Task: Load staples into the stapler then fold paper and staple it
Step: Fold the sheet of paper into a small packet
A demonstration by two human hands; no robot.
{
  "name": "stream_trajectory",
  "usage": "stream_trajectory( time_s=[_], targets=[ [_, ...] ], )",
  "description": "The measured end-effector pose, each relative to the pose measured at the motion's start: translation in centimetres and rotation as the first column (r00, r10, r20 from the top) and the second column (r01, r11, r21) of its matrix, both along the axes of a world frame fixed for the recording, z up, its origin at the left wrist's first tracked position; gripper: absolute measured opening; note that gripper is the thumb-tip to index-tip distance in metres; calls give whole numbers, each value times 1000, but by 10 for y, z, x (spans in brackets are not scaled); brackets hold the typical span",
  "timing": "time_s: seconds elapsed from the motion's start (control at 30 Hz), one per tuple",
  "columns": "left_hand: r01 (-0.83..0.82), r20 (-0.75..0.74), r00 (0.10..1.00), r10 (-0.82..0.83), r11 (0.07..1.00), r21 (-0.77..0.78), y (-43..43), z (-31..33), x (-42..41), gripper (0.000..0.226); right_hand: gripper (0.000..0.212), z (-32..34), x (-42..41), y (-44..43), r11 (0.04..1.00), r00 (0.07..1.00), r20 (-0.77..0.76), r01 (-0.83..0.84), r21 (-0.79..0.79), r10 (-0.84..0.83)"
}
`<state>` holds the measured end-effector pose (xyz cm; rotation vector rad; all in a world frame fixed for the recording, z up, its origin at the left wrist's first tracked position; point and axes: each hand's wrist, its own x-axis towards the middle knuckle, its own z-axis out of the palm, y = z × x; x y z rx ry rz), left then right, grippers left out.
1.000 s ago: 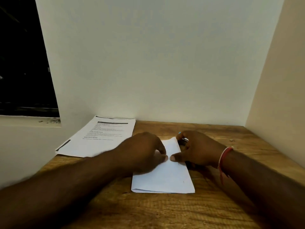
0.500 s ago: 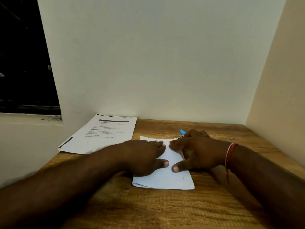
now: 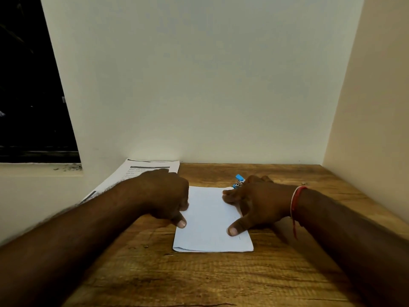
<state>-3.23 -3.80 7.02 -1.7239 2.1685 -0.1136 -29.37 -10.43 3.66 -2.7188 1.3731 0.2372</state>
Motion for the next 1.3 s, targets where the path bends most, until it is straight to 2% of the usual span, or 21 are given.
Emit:
stream_trajectory(
  time_s=[0.13, 0.27, 0.33, 0.43, 0.57, 0.67, 0.8, 0.97, 1.23, 1.3],
  targets=[
    [31, 110, 993, -32, 999, 8, -2, 2, -2, 65, 112, 0, 1, -1, 1000, 1000, -9, 4, 8, -4],
    [14, 17, 1000, -16, 997, 80, 3, 11, -3, 87, 122, -5, 0, -7, 1000, 1000, 6, 5, 11, -5],
    [5, 3, 1000, -5, 992, 123, 4, 11, -3, 99, 119, -4, 0, -5, 1000, 1000, 4, 7, 14, -7],
    [7, 95, 995, -23, 986, 166, 1, 8, -5, 113, 111, 2, 0, 3, 1000, 1000, 0, 14, 15, -14],
    [47, 222, 971, -93, 978, 204, -3, 5, -11, 108, 123, 4, -2, 4, 999, 1000, 3, 9, 42, -9],
    [41, 216, 973, -85, 978, 204, -7, 4, -13, 101, 129, 7, -4, 6, 998, 1000, -14, -12, 65, 13],
    [11, 201, 978, -55, 977, 214, -16, 3, -10, 105, 121, 16, -2, 18, 996, 999, -40, -3, 87, 7],
    [-65, 214, 977, 13, 969, 238, -22, 4, -5, 152, 120, 19, 0, 22, 997, 999, -46, -2, 78, 5],
    [-136, 270, 958, 94, 981, 142, -24, 5, -11, 129, 118, 21, 1, 24, 997, 999, -40, -19, 78, 22],
    [-145, 291, 953, 90, 974, 172, -26, 3, -9, 148, 117, 22, 0, 24, 997, 999, -34, -18, 80, 21]
  ],
)
